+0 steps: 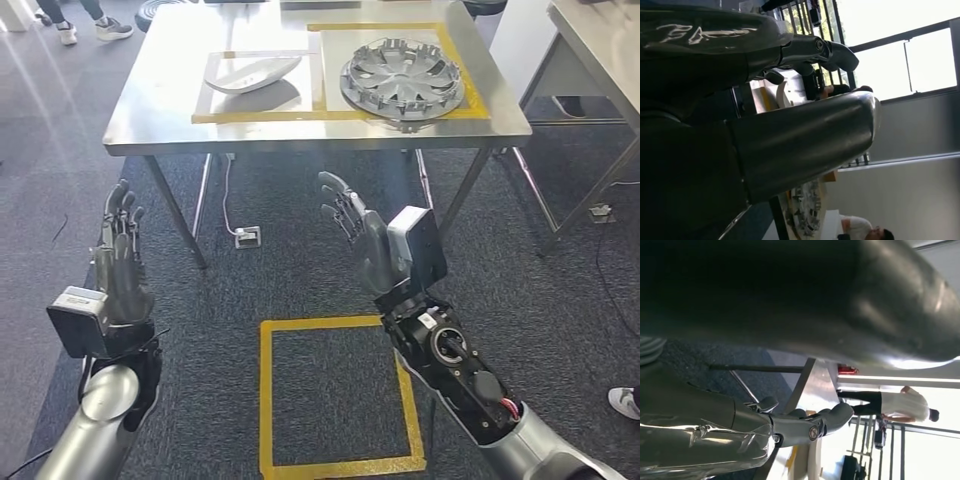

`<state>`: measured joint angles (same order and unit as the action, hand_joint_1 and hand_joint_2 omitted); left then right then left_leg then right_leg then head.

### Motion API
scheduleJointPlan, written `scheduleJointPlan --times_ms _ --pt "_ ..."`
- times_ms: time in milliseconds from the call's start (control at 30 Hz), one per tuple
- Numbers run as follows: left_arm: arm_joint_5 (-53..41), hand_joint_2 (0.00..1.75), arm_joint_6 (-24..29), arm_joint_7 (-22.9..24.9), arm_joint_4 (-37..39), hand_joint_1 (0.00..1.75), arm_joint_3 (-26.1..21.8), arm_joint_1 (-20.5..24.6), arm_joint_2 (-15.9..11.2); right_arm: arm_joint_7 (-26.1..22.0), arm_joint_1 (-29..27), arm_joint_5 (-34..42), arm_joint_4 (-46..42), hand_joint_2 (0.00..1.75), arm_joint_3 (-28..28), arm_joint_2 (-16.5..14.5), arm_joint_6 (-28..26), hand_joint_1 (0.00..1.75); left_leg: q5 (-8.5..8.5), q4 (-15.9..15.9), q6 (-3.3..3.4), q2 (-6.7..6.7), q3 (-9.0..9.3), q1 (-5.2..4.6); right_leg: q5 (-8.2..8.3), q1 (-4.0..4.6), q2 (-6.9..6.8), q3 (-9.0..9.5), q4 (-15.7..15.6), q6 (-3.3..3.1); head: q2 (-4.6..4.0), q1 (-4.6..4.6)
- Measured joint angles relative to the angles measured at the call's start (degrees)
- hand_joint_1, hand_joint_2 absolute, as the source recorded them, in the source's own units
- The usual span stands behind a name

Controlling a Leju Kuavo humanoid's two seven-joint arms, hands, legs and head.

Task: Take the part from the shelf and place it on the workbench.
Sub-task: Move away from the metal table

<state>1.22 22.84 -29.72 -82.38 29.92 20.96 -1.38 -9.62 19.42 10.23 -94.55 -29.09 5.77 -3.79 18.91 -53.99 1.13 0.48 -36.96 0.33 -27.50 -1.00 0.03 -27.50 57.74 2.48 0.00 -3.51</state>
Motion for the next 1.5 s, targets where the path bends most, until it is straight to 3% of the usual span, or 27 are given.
scheduleJointPlan --times_ms 67,133,200,267,300,333,367,400,467,533,567,667,733,800,833,867,900,933,1000,1067,1133,1200,1300,1367,1400,1433,1500 --pt "-0.01 0.00 0.02 -0.13 0.10 0.00 0.01 0.09 0.04 -0.15 0.01 -0.02 0.04 0.00 0.07 0.00 0.08 0.00 -1.20 0.17 -0.70 -0.01 -0.41 0.00 -0.96 0.39 0.18 2.48 -4.30 -0.61 0.00 -0.13" --pt "-0.01 0.00 0.03 -0.22 0.26 0.00 0.00 0.11 0.08 -0.20 0.03 -0.05 0.13 0.00 0.19 -0.01 0.17 0.00 -1.79 0.37 -1.43 -0.06 -0.76 0.07 -0.09 0.40 0.11 1.66 -4.68 -1.48 0.00 0.05" --pt "0.00 0.00 0.04 -0.30 0.40 0.00 0.01 0.15 0.09 -0.21 0.11 -0.09 0.22 0.00 0.27 -0.02 0.38 0.00 1.55 -2.60 -1.97 -0.14 -2.39 0.15 1.25 0.22 -0.09 0.41 -4.89 -2.61 0.00 0.62" --pt "0.00 0.00 0.04 -0.33 0.54 0.00 0.02 0.17 0.09 -0.21 0.13 -0.11 0.34 0.00 0.27 -0.02 0.57 0.00 7.60 -10.28 -2.26 -0.16 -5.17 0.29 2.58 0.28 -0.19 -1.15 -4.80 -3.35 0.00 1.54" --pt "0.00 0.00 0.04 -0.34 0.65 0.00 0.02 0.15 0.09 -0.20 0.10 -0.11 0.41 0.00 0.27 -0.02 0.62 0.00 9.60 -14.44 -2.36 -0.16 -6.30 0.33 3.20 0.39 -0.21 -2.05 -4.69 -3.47 0.00 1.91" --pt "0.00 0.00 0.04 -0.34 0.78 0.00 0.01 0.13 0.09 -0.20 0.08 -0.12 0.47 0.00 0.28 -0.02 0.64 0.00 10.13 -17.48 -2.41 -0.16 -6.77 0.33 3.79 0.48 -0.23 -2.98 -4.57 -3.50 0.00 2.23" --pt "0.00 0.00 0.04 -0.35 0.91 0.00 0.01 0.12 0.09 -0.20 0.07 -0.15 0.49 0.00 0.28 -0.02 0.68 0.00 9.33 -18.70 -2.36 -0.16 -6.32 0.33 4.34 0.57 -0.23 -3.91 -4.45 -3.50 0.00 2.50" --pt "-0.01 0.00 0.04 -0.36 1.02 0.00 0.01 0.12 0.09 -0.19 0.06 -0.22 0.50 0.00 0.28 -0.02 0.74 0.00 7.74 -17.78 -2.19 -0.16 -4.76 0.31 4.86 0.67 -0.23 -4.80 -4.34 -3.46 0.00 2.73" --pt "-0.02 0.00 0.04 -0.37 1.13 0.00 0.01 0.26 0.10 -0.18 0.05 -0.48 0.49 0.00 0.29 -0.02 0.85 0.00 5.74 -10.76 -1.54 -0.17 1.17 0.13 5.83 0.85 -0.20 -6.16 -4.22 -3.27 0.00 3.02" --pt "-0.02 0.00 0.04 -0.50 1.16 0.00 0.01 0.56 0.16 -0.18 0.13 -0.98 0.48 0.00 0.32 -0.02 0.99 0.00 6.88 -2.45 -0.92 -0.13 6.70 -0.22 6.70 0.98 -0.31 -6.78 -4.20 -2.82 0.00 2.94" --pt "-0.02 0.00 0.04 -0.60 1.19 0.00 0.01 0.70 0.17 -0.17 0.18 -1.29 0.48 0.00 0.33 -0.02 1.07 0.00 7.57 -0.11 -0.67 -0.13 8.00 -0.41 7.08 0.94 -0.45 -6.89 -4.25 -2.51 0.00 2.85" --pt "-0.01 0.00 0.06 -0.78 1.26 0.00 0.00 0.81 0.21 -0.14 0.28 -2.15 0.48 0.00 0.32 -0.02 1.24 0.00 6.73 1.43 0.29 -0.42 8.03 -0.34 6.92 0.58 -0.74 -7.43 -3.68 -1.52 0.00 2.81" --pt "-0.01 0.00 0.07 -0.80 1.30 0.00 0.00 0.82 0.31 -0.11 0.31 -2.40 0.48 0.00 0.33 -0.02 1.27 0.00 5.88 1.71 0.88 -0.79 7.65 -0.14 3.30 0.44 -0.46 -9.40 1.18 -1.02 0.00 2.36" --pt "-0.01 0.00 0.07 -0.82 1.35 0.00 0.00 0.73 0.39 -0.01 0.31 -2.49 0.49 0.00 0.31 -0.02 1.28 0.00 5.22 1.63 1.08 -1.39 6.86 -0.16 -1.35 0.38 -0.27 -12.23 9.72 -0.63 0.00 1.78" --pt "-0.01 0.00 0.07 -0.81 1.38 0.00 0.00 0.62 0.40 0.08 0.29 -2.53 0.50 0.00 0.29 -0.02 1.30 0.00 4.92 1.56 1.01 -1.77 6.46 -0.15 -2.57 0.34 -0.27 -12.99 12.79 -0.47 0.00 1.59" --pt "0.00 0.00 0.07 -0.80 1.39 0.00 0.00 0.51 0.40 0.23 0.29 -2.56 0.49 0.00 0.27 -0.02 1.30 0.00 4.66 1.46 0.90 -2.24 6.12 -0.13 -2.70 0.26 -0.24 -12.71 13.68 -0.36 0.00 1.45" --pt "0.00 0.00 0.07 -0.78 1.40 0.00 0.00 0.41 0.40 0.44 0.30 -2.58 0.47 0.00 0.25 -0.02 1.28 0.00 4.48 1.33 0.77 -2.76 5.86 -0.09 -1.78 0.15 -0.14 -11.24 12.13 -0.32 0.00 1.29" --pt "0.00 0.00 0.08 -0.74 1.39 0.00 0.00 0.35 0.40 0.67 0.30 -2.58 0.42 0.00 0.23 -0.02 1.27 0.00 4.38 1.13 0.65 -3.29 5.68 -0.04 -0.10 0.00 0.27 -8.76 8.42 -0.34 0.00 1.12" --pt "0.00 0.00 0.11 -0.62 1.33 0.00 0.00 0.32 0.42 1.12 0.30 -2.58 0.31 0.00 0.22 -0.02 1.10 0.00 4.17 0.60 0.23 -4.33 5.16 0.01 2.05 -0.36 2.65 -3.90 0.53 -0.49 0.00 0.90" --pt "-0.01 0.00 0.18 -0.44 1.22 0.00 0.00 0.25 0.44 1.47 0.29 -2.56 0.15 0.00 0.20 -0.01 0.85 0.00 3.70 0.12 -0.54 -5.32 4.12 0.11 2.03 -0.41 4.15 -2.10 -2.78 -0.69 0.00 0.67" --pt "-0.02 0.00 0.34 -0.27 1.14 0.00 0.00 0.00 0.40 1.69 0.31 -2.47 -0.08 0.00 0.13 -0.01 0.71 0.00 3.20 -0.09 -1.40 -6.24 3.23 0.22 2.11 -0.40 3.17 -2.21 -3.12 -1.10 0.00 0.56" --pt "-0.02 0.00 0.55 -0.19 1.08 0.00 0.00 -0.04 0.34 1.79 0.36 -2.40 -0.33 0.00 0.02 -0.02 0.67 0.00 4.38 -2.06 -2.02 -4.88 1.99 0.12 2.53 -0.55 1.77 -2.37 -3.41 -1.86 0.00 1.08" --pt "-0.01 0.00 0.69 -0.08 1.03 0.00 0.00 0.00 0.32 1.91 0.34 -2.40 -0.60 0.00 -0.09 -0.02 0.63 0.00 9.96 -13.09 -2.67 -1.63 -3.36 0.23 2.94 -0.21 -0.64 -2.91 -3.57 -2.77 0.00 2.40" --pt "0.00 0.00 0.70 -0.06 1.03 0.00 0.00 -0.27 0.30 1.92 0.30 -2.40 -0.62 0.00 -0.19 -0.02 0.61 0.00 11.38 -18.06 -2.86 -1.15 -5.58 0.36 3.10 0.00 -2.23 -3.27 -3.56 -2.90 0.00 2.89" --pt "0.00 0.00 0.70 -0.06 1.03 0.00 0.00 -0.35 0.28 1.92 0.30 -2.40 -0.62 0.00 -0.24 -0.02 0.59 0.00 10.55 -17.22 -2.83 -1.00 -4.91 0.38 3.16 0.06 -3.02 -3.36 -3.55 -2.90 0.00 3.06" --pt "0.00 0.00 0.71 -0.04 1.03 0.00 0.01 -0.38 0.26 1.92 0.31 -2.40 -0.63 0.00 -0.30 -0.02 0.58 0.00 8.94 -14.16 -2.73 -0.68 -3.03 0.38 3.19 0.10 -3.80 -3.38 -3.54 -2.88 0.00 3.19" --pt "-0.01 0.00 0.74 -0.03 0.98 0.00 0.02 -0.21 0.25 1.92 0.35 -2.39 -0.67 0.00 -0.34 -0.02 0.57 0.00 5.91 -5.75 -2.30 1.76 1.89 0.06 3.18 0.39 -5.15 -3.38 -3.42 -2.68 0.00 3.44"
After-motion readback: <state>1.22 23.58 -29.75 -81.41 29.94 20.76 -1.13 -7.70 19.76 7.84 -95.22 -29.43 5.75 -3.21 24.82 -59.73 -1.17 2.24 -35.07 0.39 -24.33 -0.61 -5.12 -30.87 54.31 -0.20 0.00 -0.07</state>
